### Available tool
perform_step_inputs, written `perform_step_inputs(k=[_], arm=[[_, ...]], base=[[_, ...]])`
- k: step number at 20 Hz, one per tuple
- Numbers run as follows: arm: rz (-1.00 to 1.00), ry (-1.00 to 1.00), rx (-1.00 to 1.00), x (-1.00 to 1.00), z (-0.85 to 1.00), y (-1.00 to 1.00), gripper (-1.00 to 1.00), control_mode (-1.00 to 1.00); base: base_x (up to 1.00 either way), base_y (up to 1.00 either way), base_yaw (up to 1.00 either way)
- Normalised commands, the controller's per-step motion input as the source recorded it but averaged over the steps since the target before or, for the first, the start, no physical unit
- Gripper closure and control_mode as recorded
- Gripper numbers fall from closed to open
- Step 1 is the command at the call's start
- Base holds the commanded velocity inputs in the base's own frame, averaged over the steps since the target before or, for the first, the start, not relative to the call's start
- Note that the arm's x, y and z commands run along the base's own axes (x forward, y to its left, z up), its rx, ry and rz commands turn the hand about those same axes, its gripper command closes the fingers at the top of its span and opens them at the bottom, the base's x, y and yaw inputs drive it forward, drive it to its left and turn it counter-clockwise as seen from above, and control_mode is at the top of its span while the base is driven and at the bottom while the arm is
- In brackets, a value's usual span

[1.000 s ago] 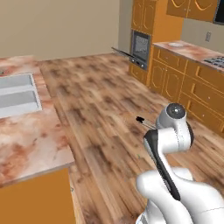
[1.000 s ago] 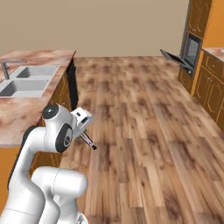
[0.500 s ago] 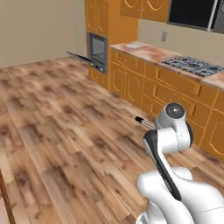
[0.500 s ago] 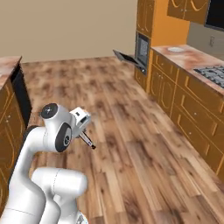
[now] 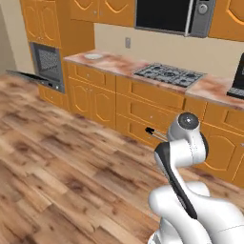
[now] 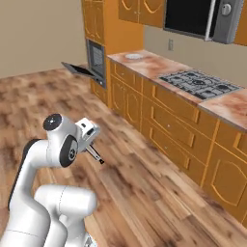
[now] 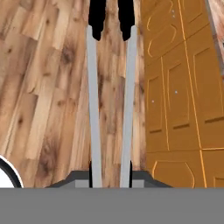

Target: Pick up the tongs from the counter and place them near the plate next to the oven.

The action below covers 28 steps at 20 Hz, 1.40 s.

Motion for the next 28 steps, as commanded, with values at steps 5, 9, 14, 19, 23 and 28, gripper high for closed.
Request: perform_step_inputs(k=[5, 9, 14, 19, 23, 28], arm=[[0.0, 0.0, 0.0, 0.0, 0.0, 0.0, 1.0, 1.0], [0.0, 0.0, 0.0, 0.0, 0.0, 0.0, 1.0, 1.0], [0.0, 0.0, 0.0, 0.0, 0.0, 0.0, 1.0, 1.0], [0.0, 0.0, 0.0, 0.0, 0.0, 0.0, 1.0, 1.0], [0.0, 0.0, 0.0, 0.0, 0.0, 0.0, 1.0, 1.0], [0.0, 0.0, 0.0, 0.0, 0.0, 0.0, 1.0, 1.0]], base=[[1.0, 0.53, -0.52], [1.0, 0.87, -0.45], [1.0, 0.99, -0.38], [1.0, 1.0, -0.36], [1.0, 1.0, -0.33], [1.0, 1.0, -0.3]])
